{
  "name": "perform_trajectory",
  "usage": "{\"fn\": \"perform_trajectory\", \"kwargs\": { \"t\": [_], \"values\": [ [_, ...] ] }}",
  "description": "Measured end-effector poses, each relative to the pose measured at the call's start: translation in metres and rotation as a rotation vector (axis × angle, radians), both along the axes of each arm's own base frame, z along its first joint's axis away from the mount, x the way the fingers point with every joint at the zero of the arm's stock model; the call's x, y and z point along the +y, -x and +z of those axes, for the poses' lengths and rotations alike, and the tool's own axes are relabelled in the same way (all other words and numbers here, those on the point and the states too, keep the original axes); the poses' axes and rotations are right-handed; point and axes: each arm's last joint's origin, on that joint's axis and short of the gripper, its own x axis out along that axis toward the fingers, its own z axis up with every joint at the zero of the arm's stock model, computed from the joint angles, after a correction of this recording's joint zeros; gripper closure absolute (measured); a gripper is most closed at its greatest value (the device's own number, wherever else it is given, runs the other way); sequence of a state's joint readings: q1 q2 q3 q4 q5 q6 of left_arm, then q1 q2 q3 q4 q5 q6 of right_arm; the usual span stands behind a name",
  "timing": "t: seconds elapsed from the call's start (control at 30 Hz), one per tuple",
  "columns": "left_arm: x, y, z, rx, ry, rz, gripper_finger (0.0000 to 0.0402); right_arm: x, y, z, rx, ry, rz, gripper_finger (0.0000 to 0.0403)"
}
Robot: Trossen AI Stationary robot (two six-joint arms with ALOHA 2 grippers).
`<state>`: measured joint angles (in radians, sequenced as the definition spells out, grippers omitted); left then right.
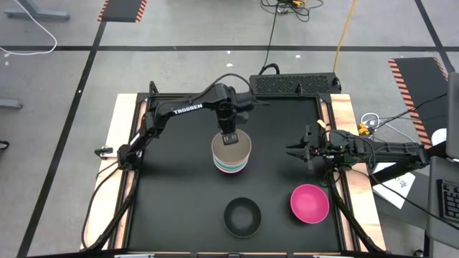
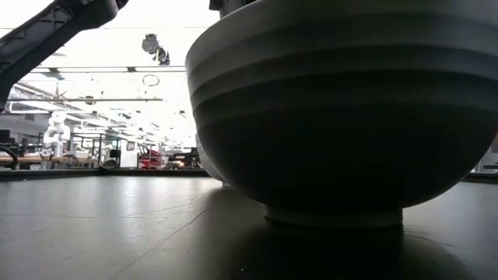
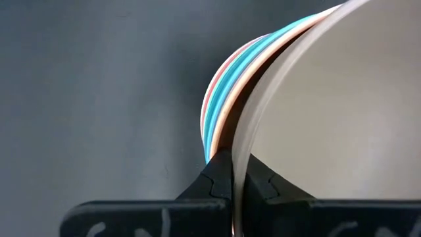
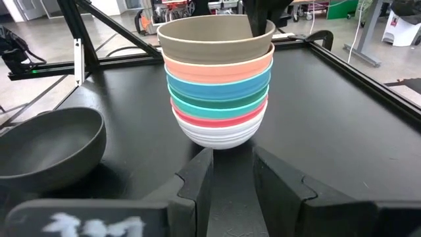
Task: Nest bowls inside each other
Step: Stack the gray bowl on top of the light orange bowl
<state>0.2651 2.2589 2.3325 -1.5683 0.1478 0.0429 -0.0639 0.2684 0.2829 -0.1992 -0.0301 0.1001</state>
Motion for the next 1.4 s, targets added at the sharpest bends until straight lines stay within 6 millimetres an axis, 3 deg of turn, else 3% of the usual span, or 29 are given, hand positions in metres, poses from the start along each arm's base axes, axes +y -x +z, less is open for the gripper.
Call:
{"fn": "perform_trajectory", "kwargs": {
  "t": [1.4],
  "values": [
    [-0.0058,-0.0033,-0.0003,-0.012,-0.026,-0.023,0.0399,0.0000,0.0000,0.0000,0.000,-0.011,-0.005,0.0303]
  ]
}}
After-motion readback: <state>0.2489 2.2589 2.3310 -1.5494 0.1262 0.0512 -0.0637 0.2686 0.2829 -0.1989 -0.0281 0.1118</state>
